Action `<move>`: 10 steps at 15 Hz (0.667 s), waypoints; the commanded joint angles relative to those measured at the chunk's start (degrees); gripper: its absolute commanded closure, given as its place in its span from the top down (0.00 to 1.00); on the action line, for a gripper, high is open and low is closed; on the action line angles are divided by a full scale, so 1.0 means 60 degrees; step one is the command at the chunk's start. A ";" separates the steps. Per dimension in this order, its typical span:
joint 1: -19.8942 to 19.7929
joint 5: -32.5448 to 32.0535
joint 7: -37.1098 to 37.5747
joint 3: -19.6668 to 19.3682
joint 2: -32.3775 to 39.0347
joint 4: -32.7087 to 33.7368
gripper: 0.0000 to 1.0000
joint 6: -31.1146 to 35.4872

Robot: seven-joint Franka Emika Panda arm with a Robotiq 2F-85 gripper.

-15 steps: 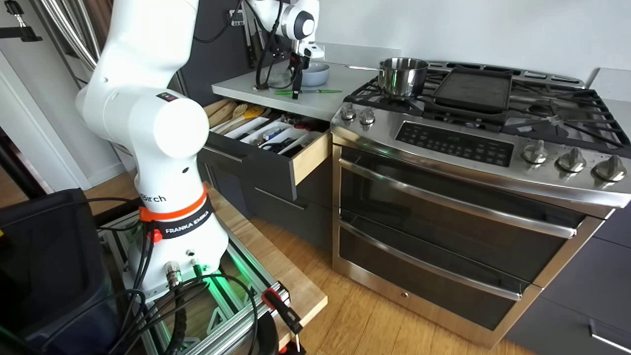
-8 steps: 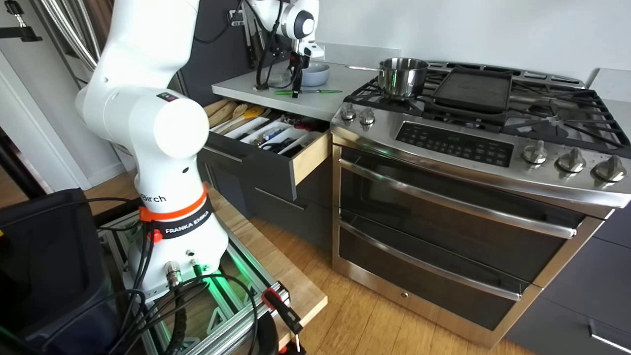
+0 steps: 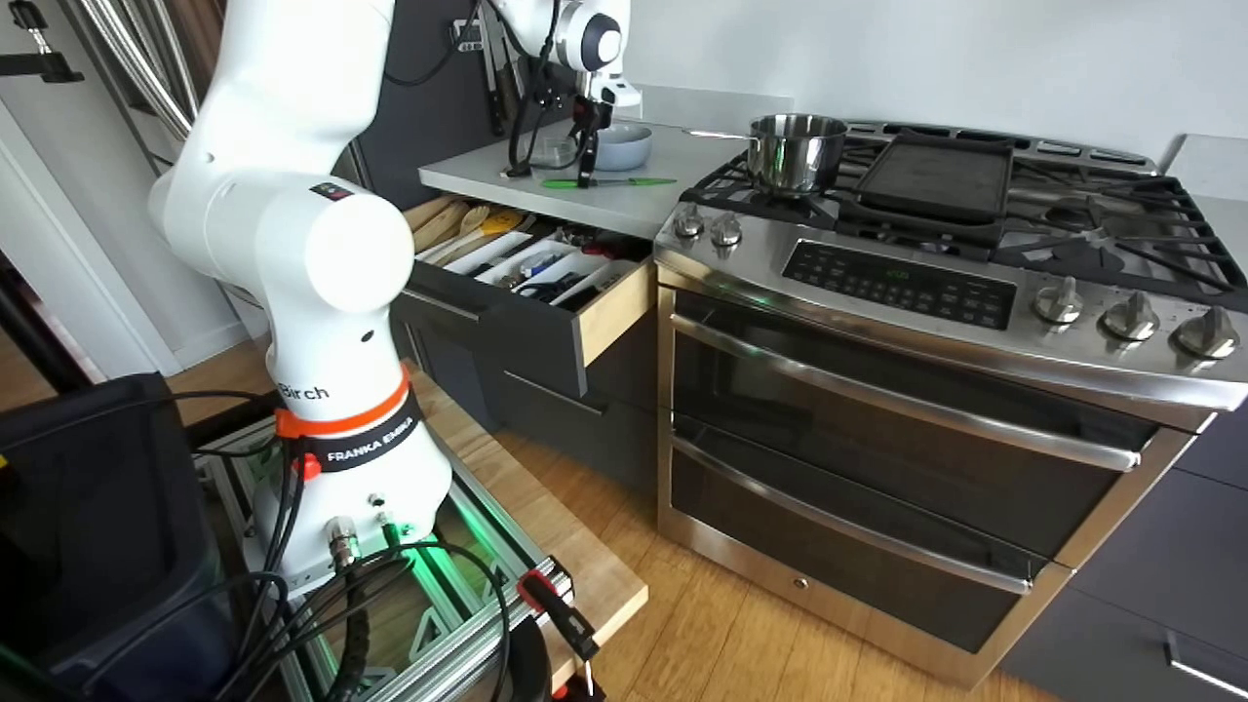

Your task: Push the green knife into its cover

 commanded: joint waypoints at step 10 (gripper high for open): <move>0.0064 -0.0044 -0.0229 -0.0132 0.0483 0.0580 0.05 -0.0333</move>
